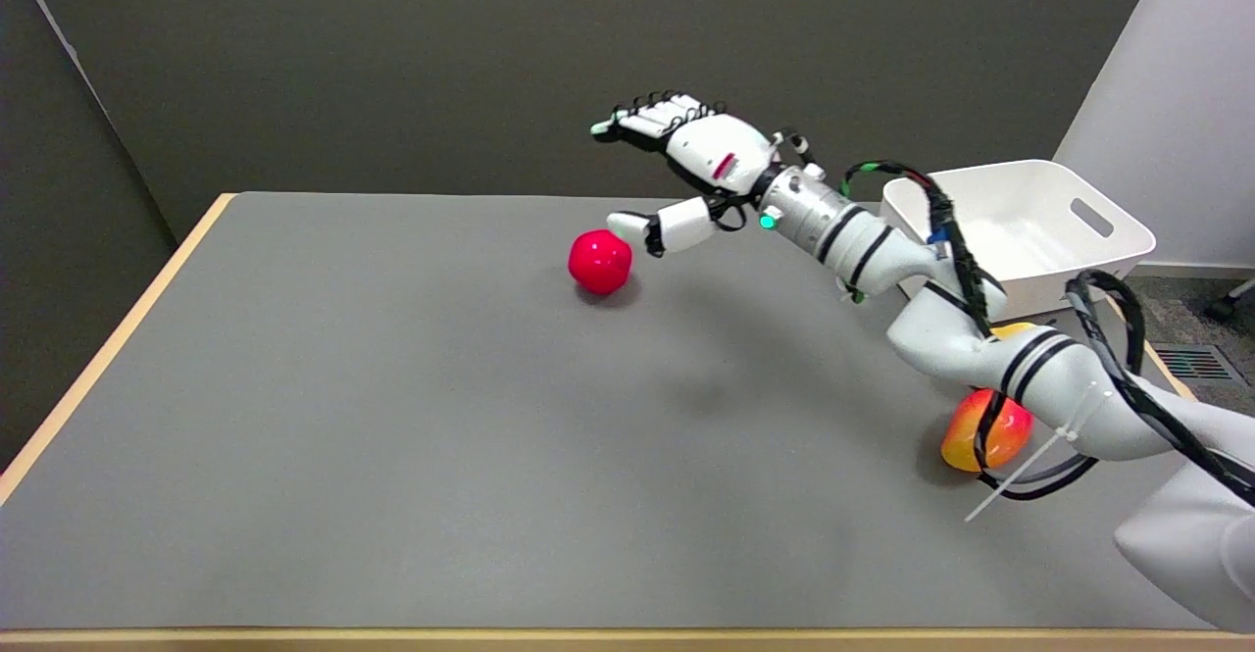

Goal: Pick up the pomegranate.

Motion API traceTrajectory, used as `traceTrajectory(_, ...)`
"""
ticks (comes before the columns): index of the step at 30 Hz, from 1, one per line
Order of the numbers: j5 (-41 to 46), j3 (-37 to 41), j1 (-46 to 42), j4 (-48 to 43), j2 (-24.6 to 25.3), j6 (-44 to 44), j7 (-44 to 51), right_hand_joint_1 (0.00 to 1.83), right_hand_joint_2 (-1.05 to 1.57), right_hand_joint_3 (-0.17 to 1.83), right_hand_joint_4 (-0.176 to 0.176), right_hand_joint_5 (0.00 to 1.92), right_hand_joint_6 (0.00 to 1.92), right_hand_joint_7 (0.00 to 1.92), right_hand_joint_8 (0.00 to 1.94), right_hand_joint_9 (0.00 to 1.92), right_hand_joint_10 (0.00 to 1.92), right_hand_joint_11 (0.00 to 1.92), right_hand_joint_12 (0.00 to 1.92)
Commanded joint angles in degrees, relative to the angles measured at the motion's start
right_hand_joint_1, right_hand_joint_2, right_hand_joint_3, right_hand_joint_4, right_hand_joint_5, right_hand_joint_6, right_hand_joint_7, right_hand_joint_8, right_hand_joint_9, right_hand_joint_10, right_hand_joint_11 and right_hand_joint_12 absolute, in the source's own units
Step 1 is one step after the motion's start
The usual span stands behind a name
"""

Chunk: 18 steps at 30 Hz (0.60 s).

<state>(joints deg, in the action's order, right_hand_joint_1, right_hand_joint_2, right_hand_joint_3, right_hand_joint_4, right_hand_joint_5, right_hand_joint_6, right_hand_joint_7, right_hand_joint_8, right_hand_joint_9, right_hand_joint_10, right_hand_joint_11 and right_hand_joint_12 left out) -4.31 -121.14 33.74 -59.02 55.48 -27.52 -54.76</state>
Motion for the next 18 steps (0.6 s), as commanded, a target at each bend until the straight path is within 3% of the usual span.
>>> traceTrajectory(1,-5.4,-9.4,6.3,2.8,4.6,12.1,0.5,0.25,0.58,0.85,0.071,0.19,0.39,0.2,0.27,0.1,0.58,0.03,1.18)
traceTrajectory(18,-6.7,-12.1,11.4,13.7,11.5,12.5,-0.7,0.25,0.58,0.86,0.077,0.18,0.39,0.19,0.27,0.1,0.57,0.04,1.18)
